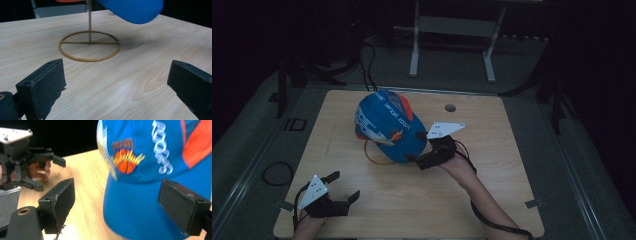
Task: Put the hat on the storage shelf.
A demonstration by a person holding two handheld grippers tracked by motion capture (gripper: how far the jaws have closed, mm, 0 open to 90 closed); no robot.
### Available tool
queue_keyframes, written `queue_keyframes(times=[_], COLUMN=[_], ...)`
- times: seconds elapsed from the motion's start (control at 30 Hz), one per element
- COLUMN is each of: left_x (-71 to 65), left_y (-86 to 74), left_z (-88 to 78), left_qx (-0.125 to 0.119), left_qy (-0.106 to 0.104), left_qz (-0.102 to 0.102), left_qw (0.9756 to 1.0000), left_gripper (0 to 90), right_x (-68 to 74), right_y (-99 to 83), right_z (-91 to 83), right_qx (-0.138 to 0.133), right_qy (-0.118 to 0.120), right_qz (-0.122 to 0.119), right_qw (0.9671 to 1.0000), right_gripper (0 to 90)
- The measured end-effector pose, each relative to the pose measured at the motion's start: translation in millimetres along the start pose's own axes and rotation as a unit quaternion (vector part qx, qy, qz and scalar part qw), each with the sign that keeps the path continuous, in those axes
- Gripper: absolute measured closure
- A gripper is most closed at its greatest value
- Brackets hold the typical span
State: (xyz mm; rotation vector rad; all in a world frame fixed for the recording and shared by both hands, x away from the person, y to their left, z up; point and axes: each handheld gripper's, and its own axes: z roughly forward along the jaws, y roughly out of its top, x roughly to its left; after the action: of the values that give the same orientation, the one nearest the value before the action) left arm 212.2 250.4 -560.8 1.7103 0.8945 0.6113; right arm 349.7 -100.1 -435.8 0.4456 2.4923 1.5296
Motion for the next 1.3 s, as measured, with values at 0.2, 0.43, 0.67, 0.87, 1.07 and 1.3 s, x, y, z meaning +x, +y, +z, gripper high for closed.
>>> queue_keyframes(times=[0.2, 0.43, 0.67, 0.87, 1.07, 1.3], left_x=[-0.5, -0.3, -0.1, -0.6, -1.4, -2.1], left_y=[-0.4, -0.8, -1.3, -1.4, -2.1, -2.0], left_z=[0.9, 1.0, 1.5, 1.2, 2.6, 2.8], left_qx=[0.001, 0.001, 0.001, -0.002, 0.003, 0.003], left_qy=[-0.011, -0.012, -0.012, -0.013, -0.015, -0.017], left_qz=[-0.002, -0.002, -0.004, -0.001, -0.002, -0.001], left_qw=[0.9999, 0.9999, 0.9999, 0.9999, 0.9999, 0.9999], left_gripper=[2.0, 2.0, 2.0, 2.0, 2.0, 2.0], right_x=[3.7, 7.0, 13.5, 15.7, 17.1, 13.3], right_y=[-22.4, -48.9, -65.0, -81.6, -98.0, -115.4], right_z=[3.3, 4.5, -1.7, -9.2, -16.8, -26.1], right_qx=[0.022, 0.019, 0.013, 0.009, 0.025, 0.024], right_qy=[0.004, 0.009, 0.007, 0.001, -0.005, -0.014], right_qz=[0.007, 0.017, 0.011, 0.018, 0.012, 0.028], right_qw=[0.9997, 0.9996, 0.9998, 0.9998, 0.9996, 0.9992], right_gripper=[14.2, 14.2, 13.9, 13.8, 13.9, 13.9])
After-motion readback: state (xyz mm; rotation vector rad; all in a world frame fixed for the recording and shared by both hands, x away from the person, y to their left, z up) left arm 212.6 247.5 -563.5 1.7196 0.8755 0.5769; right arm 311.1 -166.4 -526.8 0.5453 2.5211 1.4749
